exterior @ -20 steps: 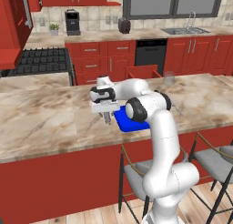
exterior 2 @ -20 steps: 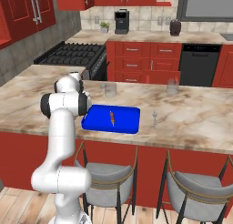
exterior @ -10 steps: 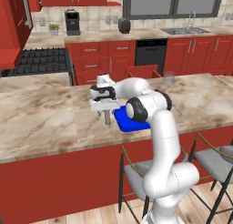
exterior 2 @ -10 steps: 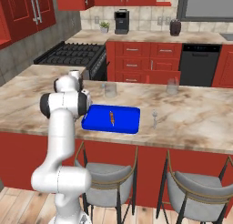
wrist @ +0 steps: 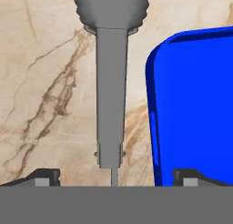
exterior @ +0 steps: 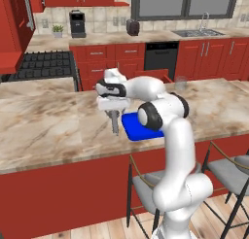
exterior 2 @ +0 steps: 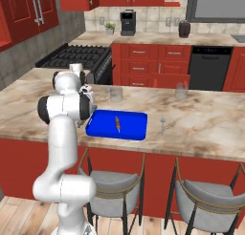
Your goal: Take the tongs from the drawer on the right and place them on the dining counter next to the tray containing the kebab skewer.
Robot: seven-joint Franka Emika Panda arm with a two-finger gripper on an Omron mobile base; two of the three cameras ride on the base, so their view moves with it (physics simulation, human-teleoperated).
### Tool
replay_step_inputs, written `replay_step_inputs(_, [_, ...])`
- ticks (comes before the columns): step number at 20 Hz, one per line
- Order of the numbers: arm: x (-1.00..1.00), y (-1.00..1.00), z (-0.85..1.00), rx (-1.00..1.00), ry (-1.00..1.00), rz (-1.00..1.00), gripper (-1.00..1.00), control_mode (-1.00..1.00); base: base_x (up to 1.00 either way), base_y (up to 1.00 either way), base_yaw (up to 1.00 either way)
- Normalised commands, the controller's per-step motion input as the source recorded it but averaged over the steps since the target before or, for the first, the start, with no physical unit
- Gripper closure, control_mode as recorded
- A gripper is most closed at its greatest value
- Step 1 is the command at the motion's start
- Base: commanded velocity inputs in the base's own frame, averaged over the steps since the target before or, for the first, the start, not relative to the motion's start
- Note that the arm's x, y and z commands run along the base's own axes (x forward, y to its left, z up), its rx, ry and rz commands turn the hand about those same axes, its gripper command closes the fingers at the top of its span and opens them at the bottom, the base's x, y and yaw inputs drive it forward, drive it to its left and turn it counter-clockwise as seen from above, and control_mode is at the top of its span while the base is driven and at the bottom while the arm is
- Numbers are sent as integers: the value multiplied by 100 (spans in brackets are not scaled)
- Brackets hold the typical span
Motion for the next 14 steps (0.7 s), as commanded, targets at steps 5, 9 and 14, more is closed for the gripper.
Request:
replay_step_inputs(5, [-56, -29, 40, -1, -1, 0, -100, -100, 0, 0, 0])
replay_step_inputs(9, [-55, -33, 28, -1, -2, -2, -100, -100, 0, 0, 0])
replay_step_inputs(14, [-58, -28, 23, -1, -16, -3, -100, -100, 0, 0, 0])
